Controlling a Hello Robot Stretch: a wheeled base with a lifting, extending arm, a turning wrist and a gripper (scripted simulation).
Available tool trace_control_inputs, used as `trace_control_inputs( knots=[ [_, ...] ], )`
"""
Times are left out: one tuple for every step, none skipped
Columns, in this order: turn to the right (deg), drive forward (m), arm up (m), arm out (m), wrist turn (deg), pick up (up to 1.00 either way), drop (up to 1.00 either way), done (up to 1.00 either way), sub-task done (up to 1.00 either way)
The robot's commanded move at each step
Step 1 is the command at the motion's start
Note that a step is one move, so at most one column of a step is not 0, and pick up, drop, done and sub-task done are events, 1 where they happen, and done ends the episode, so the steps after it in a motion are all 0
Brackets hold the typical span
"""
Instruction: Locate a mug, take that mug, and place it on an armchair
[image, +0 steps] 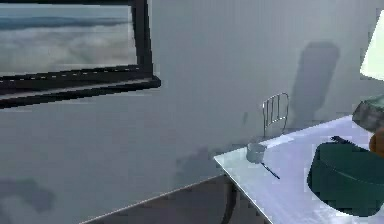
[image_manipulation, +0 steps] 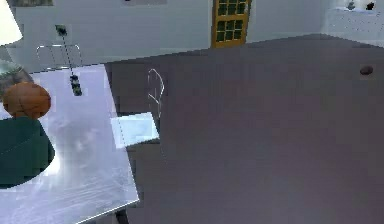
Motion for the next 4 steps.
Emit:
trace_control_inputs(
  knots=[
    [-45.0,0.00,0.00,0.00,0.0,0.00,0.00,0.00,0.00],
    [-21.0,0.00,0.00,0.00,0.0,0.00,0.00,0.00,0.00],
    [45.0,0.00,0.00,0.00,0.0,0.00,0.00,0.00,0.00],
    [9.0,0.00,0.00,0.00,0.0,0.00,0.00,0.00,0.00]
  ],
)
